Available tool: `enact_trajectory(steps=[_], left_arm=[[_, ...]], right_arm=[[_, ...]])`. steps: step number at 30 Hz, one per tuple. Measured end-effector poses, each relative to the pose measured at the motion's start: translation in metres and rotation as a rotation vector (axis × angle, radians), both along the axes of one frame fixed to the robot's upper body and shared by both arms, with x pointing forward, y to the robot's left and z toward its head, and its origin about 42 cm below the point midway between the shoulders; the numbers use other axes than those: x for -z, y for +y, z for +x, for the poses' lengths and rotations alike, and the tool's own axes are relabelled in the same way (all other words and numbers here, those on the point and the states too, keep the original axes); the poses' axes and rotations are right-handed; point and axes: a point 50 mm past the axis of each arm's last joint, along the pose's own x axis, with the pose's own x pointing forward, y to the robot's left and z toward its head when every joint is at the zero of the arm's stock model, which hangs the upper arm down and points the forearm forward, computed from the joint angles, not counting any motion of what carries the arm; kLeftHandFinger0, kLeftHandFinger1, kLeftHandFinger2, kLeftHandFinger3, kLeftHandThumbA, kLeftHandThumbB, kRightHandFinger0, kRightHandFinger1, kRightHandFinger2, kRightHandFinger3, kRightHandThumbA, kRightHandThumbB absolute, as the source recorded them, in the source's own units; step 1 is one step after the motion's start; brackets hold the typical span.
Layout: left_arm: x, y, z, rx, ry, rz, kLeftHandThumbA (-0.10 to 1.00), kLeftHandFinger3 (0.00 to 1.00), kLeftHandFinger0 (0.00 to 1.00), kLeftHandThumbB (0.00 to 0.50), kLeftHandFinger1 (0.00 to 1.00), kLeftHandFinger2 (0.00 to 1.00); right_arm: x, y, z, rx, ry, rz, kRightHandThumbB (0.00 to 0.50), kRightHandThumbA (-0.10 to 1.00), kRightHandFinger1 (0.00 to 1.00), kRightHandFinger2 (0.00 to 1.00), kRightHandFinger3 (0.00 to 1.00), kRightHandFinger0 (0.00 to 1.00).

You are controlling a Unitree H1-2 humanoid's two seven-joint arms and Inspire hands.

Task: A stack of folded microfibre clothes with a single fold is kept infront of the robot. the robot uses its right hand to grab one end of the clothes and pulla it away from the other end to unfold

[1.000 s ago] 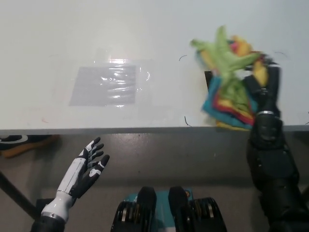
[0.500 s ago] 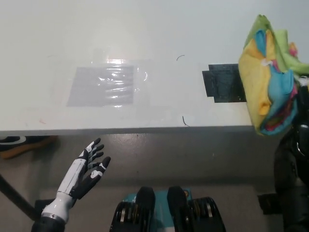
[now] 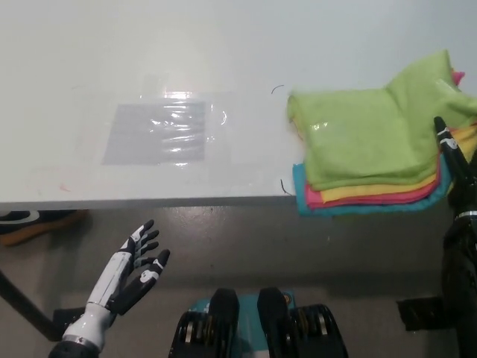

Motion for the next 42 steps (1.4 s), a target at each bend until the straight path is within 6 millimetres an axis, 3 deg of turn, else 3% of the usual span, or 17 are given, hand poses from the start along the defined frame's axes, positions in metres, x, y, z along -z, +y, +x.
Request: enact_trajectory(steps=[7, 10, 14, 16, 17, 18, 19, 21, 24, 26, 29, 31, 33, 40, 42], left_arm=[[0.000, 0.001, 0.000, 0.002, 0.000, 0.005, 0.55, 1.00, 0.87, 0.000, 0.91, 0.95], [0.000, 0.001, 0.000, 0.004, 0.001, 0.010, 0.50, 1.00, 0.86, 0.001, 0.90, 0.93], [0.000, 0.001, 0.000, 0.008, 0.002, 0.018, 0.46, 1.00, 0.86, 0.000, 0.89, 0.92], [0.001, 0.000, 0.000, 0.011, 0.003, 0.021, 0.43, 1.00, 0.85, 0.000, 0.87, 0.91], [0.001, 0.000, 0.000, 0.013, 0.004, 0.024, 0.43, 1.00, 0.85, 0.000, 0.87, 0.91], [0.001, 0.000, 0.000, 0.013, 0.005, 0.025, 0.43, 1.00, 0.85, 0.000, 0.87, 0.90], [0.002, 0.000, 0.000, 0.013, 0.007, 0.025, 0.43, 1.00, 0.85, 0.001, 0.87, 0.90], [0.004, 0.000, 0.000, 0.011, 0.014, 0.026, 0.42, 1.00, 0.85, 0.003, 0.87, 0.90], [0.007, 0.001, -0.001, 0.008, 0.027, 0.026, 0.42, 1.00, 0.84, 0.000, 0.86, 0.89], [0.008, 0.001, -0.001, 0.007, 0.032, 0.027, 0.40, 1.00, 0.84, 0.000, 0.86, 0.89], [0.010, 0.002, -0.001, 0.005, 0.038, 0.027, 0.40, 1.00, 0.84, 0.000, 0.86, 0.88], [0.011, 0.002, -0.002, 0.004, 0.042, 0.027, 0.40, 1.00, 0.84, 0.000, 0.86, 0.88], [0.012, 0.002, -0.002, 0.003, 0.047, 0.027, 0.41, 1.00, 0.84, 0.003, 0.86, 0.89], [0.016, 0.003, -0.005, 0.000, 0.062, 0.028, 0.41, 1.00, 0.86, 0.000, 0.87, 0.91], [0.018, 0.003, -0.006, -0.001, 0.067, 0.028, 0.41, 1.00, 0.86, 0.000, 0.87, 0.91]], right_arm=[[0.001, 0.001, 0.000, -0.042, -0.019, 0.024, 0.356, 1.00, 1.00, 1.00, 1.00, 1.00], [0.001, -0.002, -0.001, -0.051, -0.030, 0.032, 0.401, 1.00, 1.00, 1.00, 1.00, 1.00], [0.001, -0.008, -0.004, -0.037, -0.048, 0.037, 0.362, 1.00, 1.00, 1.00, 1.00, 1.00], [-0.002, -0.012, -0.008, -0.024, -0.077, 0.032, 0.434, 1.00, 1.00, 1.00, 1.00, 1.00], [-0.006, -0.016, -0.011, -0.014, -0.099, 0.022, 0.437, 1.00, 1.00, 1.00, 1.00, 1.00], [-0.012, -0.018, -0.015, -0.004, -0.127, 0.007, 0.415, 1.00, 1.00, 1.00, 1.00, 1.00], [-0.015, -0.020, -0.017, 0.003, -0.142, -0.002, 0.322, 1.00, 1.00, 1.00, 1.00, 1.00], [-0.026, -0.025, -0.027, 0.024, -0.193, -0.029, 0.357, 1.00, 1.00, 1.00, 1.00, 1.00], [-0.034, -0.031, -0.043, 0.046, -0.242, -0.059, 0.325, 1.00, 1.00, 1.00, 1.00, 1.00], [-0.039, -0.036, -0.055, 0.063, -0.274, -0.077, 0.351, 1.00, 1.00, 1.00, 1.00, 1.00], [-0.052, -0.043, -0.072, 0.093, -0.330, -0.103, 0.452, 1.00, 1.00, 1.00, 1.00, 1.00], [-0.059, -0.047, -0.081, 0.108, -0.361, -0.119, 0.390, 1.00, 1.00, 1.00, 1.00, 1.00], [-0.068, -0.051, -0.094, 0.127, -0.402, -0.141, 0.381, 1.00, 1.00, 1.00, 1.00, 1.00], [-0.099, -0.053, -0.133, 0.169, -0.531, -0.235, 0.416, 1.00, 1.00, 1.00, 1.00, 1.00], [-0.107, -0.046, -0.148, 0.164, -0.567, -0.275, 0.322, 1.00, 1.00, 1.00, 1.00, 1.00]])
